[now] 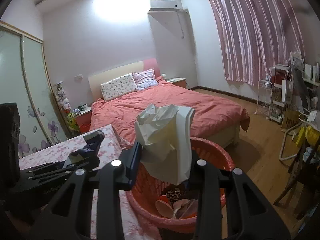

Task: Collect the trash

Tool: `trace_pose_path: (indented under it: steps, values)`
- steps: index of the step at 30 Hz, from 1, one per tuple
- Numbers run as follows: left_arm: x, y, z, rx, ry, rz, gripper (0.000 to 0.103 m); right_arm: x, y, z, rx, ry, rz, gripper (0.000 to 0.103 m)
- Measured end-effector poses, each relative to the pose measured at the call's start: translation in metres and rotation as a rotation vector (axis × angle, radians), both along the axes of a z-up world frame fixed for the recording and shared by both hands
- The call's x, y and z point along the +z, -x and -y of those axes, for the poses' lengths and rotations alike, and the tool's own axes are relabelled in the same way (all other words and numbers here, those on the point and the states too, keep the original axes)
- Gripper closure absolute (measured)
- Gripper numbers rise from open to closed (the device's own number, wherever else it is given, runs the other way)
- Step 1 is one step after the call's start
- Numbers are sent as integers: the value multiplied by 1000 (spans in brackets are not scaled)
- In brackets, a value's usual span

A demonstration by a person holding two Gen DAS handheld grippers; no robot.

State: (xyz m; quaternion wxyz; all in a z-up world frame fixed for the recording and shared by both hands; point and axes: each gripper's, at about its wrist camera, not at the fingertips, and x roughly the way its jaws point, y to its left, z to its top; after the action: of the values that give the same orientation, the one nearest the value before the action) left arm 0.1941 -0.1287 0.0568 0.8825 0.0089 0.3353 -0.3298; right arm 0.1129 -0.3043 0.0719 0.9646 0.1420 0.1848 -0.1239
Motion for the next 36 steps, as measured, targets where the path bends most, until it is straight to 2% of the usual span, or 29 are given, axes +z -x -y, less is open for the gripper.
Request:
trace_pose_path:
  steps: [12, 15, 16, 19, 24, 26, 28, 29, 32, 36]
  values:
    - [-29, -12, 48, -66, -65, -42, 66, -30, -24, 40, -1, -50, -11, 68]
    - [-40, -18, 57, -67, -95, -66, 62, -37, -34, 52, 2, -61, -17, 61]
    - [-44, -20, 59, -67, -104, -80, 57, -39, -36, 53, 4, -68, -20, 57]
    - [-54, -25, 62, -60, -126, -116, 51, -46, -41, 61, 2, -103, -26, 46]
    - [-65, -27, 59, -40, -150, -160, 50, -51, -34, 67, -25, -116, -32, 39]
    - [-63, -23, 51, -23, -156, -154, 49, -50, -30, 67, -36, -108, -31, 35]
    - [-59, -22, 42, -3, -156, -143, 47, -45, -21, 63, -60, -80, -27, 24]
    - [-54, -15, 33, 17, -154, -123, 43, -41, -17, 61, -70, -67, -25, 17]
    - [-40, 0, 7, 68, -145, -59, 32, -32, 0, 46, -101, -5, -23, 10]
    - [-21, 23, -32, 153, -121, 11, 18, -19, 29, 21, -147, 81, -9, 6]
